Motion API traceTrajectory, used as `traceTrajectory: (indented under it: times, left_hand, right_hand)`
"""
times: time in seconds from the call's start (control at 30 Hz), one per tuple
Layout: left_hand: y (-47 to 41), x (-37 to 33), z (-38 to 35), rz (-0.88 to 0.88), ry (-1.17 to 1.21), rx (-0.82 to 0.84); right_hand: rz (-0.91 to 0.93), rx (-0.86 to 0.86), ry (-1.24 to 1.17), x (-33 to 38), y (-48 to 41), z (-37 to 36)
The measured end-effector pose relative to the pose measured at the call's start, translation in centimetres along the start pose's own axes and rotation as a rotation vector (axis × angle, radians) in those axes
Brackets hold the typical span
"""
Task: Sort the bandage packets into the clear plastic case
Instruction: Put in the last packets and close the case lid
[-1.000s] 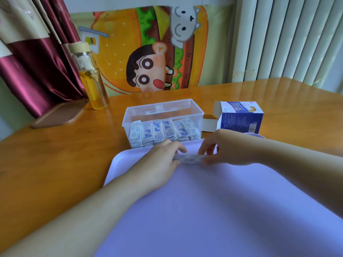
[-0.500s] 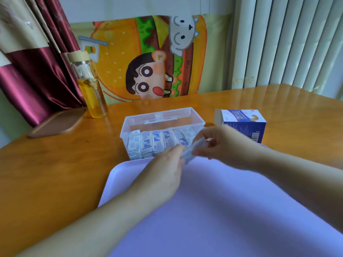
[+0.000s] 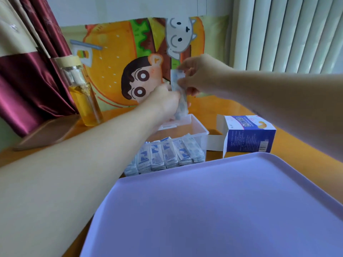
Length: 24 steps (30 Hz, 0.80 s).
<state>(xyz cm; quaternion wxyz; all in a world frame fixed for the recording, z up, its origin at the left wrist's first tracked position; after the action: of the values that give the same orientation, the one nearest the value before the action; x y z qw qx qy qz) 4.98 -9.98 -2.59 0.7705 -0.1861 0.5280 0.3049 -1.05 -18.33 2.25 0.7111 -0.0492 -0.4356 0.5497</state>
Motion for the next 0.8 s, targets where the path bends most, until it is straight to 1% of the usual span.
traceTrajectory:
  times: [0.03, 0.1, 0.17, 0.23, 0.33, 0.47, 0.57, 0.67, 0.73, 0.8]
  left_hand:
    - [-0.6, 0.9, -0.2, 0.043, -0.032, 0.007]
    - [-1.4, 2.6, -0.9, 0.137, -0.05, 0.073]
    - [-2.0, 3.9, -1.5, 0.202, -0.041, 0.13]
    - [-2.4, 5.1, -1.9, 0.265, -0.055, 0.15]
    - [-2.9, 6.4, -2.6, 0.328, -0.152, 0.194]
    - [-3.2, 7.0, -3.1, 0.385, -0.238, 0.248]
    - [-2.9, 7.2, -3.8, 0.415, -0.269, 0.328]
    - [-2.6, 7.4, -4.5, 0.429, -0.31, 0.404]
    - [-2.4, 7.7, -4.7, 0.449, -0.332, 0.421]
    - [-2.3, 7.8, -4.8, 0.458, -0.365, 0.42]
  right_hand:
    - [-0.024, 0.057, 0.041, -1.0, -0.2, -0.8]
    - [-0.066, 0.176, 0.111, -2.8, 0.0, -2.3]
    - [-0.065, 0.279, 0.188, -3.9, 0.4, -3.8]
    - [-0.013, 0.367, 0.311, -4.3, 0.6, -4.9]
    - [0.074, 0.468, 0.449, -4.3, 1.0, -6.3]
    - [0.128, 0.495, 0.5, -4.3, 0.9, -7.0]
    - [0.128, 0.489, 0.488, -4.3, 1.2, -6.9]
    - [0.142, 0.536, 0.55, -4.2, 1.8, -7.3]
    - [0.159, 0.555, 0.612, -4.0, 2.2, -7.2]
    - [0.162, 0.546, 0.621, -3.7, 2.4, -6.9]
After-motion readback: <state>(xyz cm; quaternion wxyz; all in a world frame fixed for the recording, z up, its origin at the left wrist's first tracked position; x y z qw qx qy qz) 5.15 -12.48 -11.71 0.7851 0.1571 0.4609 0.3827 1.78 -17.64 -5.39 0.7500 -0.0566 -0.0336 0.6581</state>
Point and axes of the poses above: each hand's wrist, its own y-axis away from the middle knuckle, its own z-axis out of the back of the hand, x = y × z, the point moved 9 cm from there along -y, towards the middle knuckle, and after that the axes turned 14 degrees about z, right-handed, at the moved point
